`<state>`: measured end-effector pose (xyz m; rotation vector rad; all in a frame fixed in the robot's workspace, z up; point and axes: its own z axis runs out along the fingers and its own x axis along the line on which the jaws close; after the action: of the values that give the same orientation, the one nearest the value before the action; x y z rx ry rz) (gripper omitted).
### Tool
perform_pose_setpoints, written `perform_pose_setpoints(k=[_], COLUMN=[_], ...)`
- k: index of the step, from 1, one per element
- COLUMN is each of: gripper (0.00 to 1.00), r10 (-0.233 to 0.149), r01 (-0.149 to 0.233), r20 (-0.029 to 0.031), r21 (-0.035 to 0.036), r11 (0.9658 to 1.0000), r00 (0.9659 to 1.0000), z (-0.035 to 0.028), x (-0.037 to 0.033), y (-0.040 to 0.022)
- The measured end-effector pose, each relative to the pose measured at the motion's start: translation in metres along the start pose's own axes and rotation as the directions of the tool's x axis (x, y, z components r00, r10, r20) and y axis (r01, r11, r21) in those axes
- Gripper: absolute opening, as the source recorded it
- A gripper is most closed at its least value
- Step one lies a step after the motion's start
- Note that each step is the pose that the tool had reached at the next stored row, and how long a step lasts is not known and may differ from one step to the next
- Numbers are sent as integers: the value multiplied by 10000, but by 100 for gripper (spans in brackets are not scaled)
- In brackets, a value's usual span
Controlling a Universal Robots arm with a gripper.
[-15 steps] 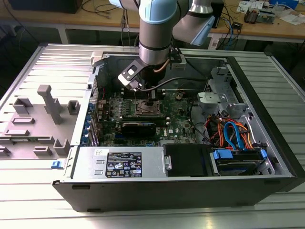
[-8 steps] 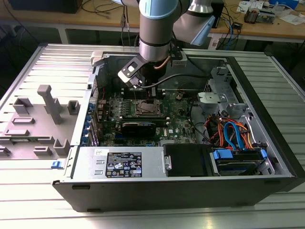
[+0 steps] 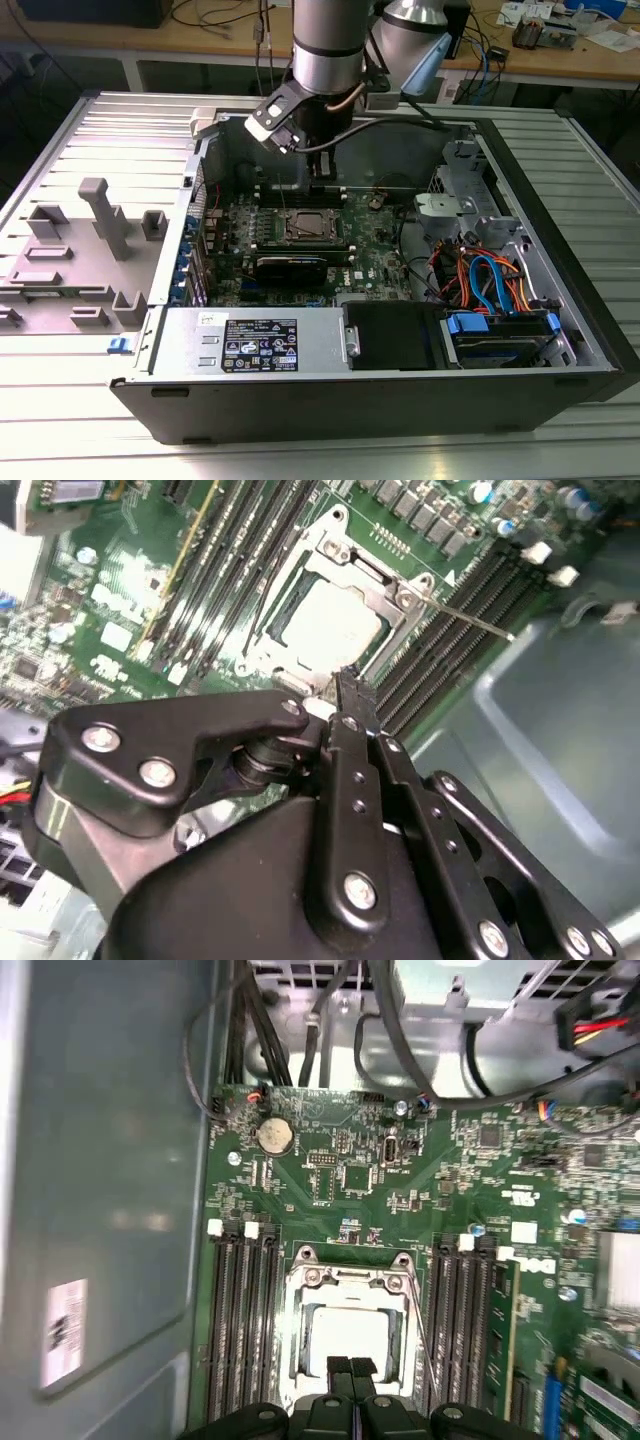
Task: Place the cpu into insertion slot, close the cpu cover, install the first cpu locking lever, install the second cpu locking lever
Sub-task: 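Install the first cpu locking lever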
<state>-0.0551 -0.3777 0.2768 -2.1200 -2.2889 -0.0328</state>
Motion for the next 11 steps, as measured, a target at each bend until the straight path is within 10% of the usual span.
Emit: perform_pose_setpoints(k=[6, 11], gripper=[11, 11], r10=[-1139, -2544], r01=[1139, 2544], r20=[-3, -13], r21=[35, 76], r11=[9935, 9671], r00=[9935, 9671], z=[4, 9], x=[0, 0], y=[0, 0])
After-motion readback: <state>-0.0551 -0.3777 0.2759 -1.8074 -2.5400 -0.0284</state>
